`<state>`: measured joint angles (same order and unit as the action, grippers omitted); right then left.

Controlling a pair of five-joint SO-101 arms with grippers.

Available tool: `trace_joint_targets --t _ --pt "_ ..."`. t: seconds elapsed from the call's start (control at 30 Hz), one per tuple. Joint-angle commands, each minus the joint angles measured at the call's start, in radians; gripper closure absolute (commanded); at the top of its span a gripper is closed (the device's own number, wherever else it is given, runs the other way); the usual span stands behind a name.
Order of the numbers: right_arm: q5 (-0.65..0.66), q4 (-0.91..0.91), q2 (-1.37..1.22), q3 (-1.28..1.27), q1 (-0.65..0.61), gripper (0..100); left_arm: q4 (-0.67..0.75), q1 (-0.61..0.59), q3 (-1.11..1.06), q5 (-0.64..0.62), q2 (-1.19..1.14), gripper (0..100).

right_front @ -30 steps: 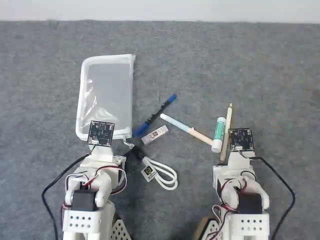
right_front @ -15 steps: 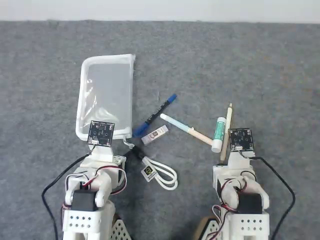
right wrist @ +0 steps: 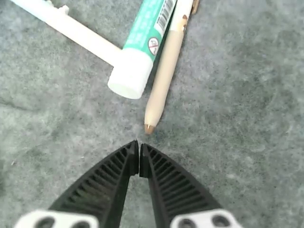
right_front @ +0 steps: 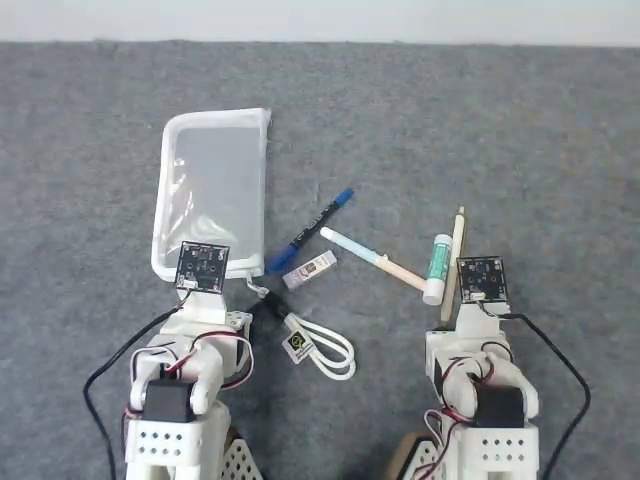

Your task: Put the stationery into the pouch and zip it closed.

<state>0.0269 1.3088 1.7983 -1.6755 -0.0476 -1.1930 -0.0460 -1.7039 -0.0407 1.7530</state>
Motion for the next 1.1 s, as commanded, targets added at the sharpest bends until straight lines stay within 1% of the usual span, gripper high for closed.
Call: trace_joint_targets --t 0.0,0.3,0.43,0.73,0.9,1.03,1.07 --pt "0.008 0.002 0.016 -0.008 -0.002 99.2 0.0 0.005 0.016 -0.012 0.015 79" --pt "0.006 0.002 0.016 -0.008 -0.002 99.2 0.002 0.005 0.016 -0.009 0.015 79" --pt "0.003 0.002 0.016 -0.008 -0.005 99.2 0.072 0.006 0.016 -0.012 0.014 79" --pt "0.003 0.002 0.016 -0.008 -0.005 99.2 0.005 0.002 0.016 -0.008 0.014 79" --pt "0.008 0.002 0.016 -0.008 -0.005 99.2 0.008 -0.003 0.033 -0.006 0.015 79" --pt "0.011 0.002 0.016 -0.003 0.033 99.2 0.008 -0.008 0.076 -0.009 0.015 79" --pt "0.011 0.002 0.016 0.003 0.048 99.2 0.005 -0.026 0.084 -0.006 0.015 80"
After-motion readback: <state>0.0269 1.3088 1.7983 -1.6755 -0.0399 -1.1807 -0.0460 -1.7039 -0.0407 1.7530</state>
